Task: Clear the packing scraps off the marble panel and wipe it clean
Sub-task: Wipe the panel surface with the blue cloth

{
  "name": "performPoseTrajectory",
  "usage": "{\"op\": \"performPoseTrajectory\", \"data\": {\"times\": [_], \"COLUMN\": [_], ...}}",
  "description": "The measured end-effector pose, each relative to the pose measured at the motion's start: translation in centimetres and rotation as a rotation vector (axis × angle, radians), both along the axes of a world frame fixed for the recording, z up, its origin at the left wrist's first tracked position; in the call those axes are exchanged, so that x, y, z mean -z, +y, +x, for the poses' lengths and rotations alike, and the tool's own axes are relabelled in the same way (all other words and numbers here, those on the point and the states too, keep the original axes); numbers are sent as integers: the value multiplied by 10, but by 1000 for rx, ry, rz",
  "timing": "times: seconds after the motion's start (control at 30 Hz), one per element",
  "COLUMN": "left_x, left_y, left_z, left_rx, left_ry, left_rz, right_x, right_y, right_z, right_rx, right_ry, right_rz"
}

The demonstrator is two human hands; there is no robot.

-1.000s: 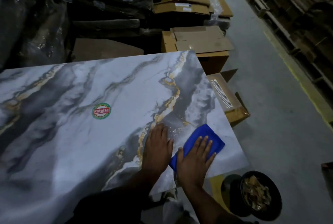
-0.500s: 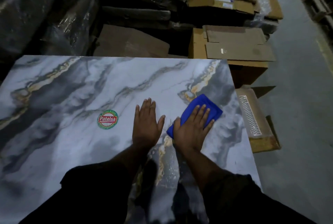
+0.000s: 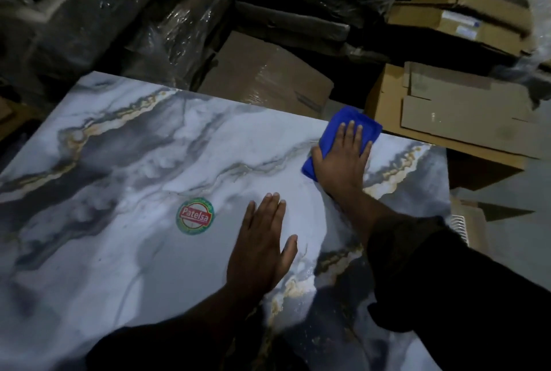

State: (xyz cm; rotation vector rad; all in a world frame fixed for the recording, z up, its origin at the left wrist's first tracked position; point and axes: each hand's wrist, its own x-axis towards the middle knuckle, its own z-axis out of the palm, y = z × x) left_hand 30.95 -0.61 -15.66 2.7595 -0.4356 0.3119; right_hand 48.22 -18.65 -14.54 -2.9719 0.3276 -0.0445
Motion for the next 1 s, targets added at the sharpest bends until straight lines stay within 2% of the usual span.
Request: {"op": "performPoseTrajectory", "data": {"times": [0.2,0.3,0.43,0.5,0.8,0.9,1.0], "left_x": [-1,2,-3,-5,9,10,6], "left_y": [0,2,6,12,72,97,123], "left_z": [1,-2,-5,-12,-143,-185,-215], "left_rx": [5,16,-6,0,186,182,129], "left_ry": [26,-16,17,45,47,78,83], "left_rz": [-8,-128,-333,-336,-153,-145,-161], "right_x": [-5,-6,-3,-1,-6,-6,0], "right_y": [-12,-7,5,10,46,78,121], "right_z": [-1,-35,-106,-148,-320,-374,-413], "right_rx": [-493,-738,-918,-958,-879,-719,-442], "right_ry": [16,28,-20,-63,-21,-44,-43], "right_rz": [40,18,83,106,104,86,67]}}
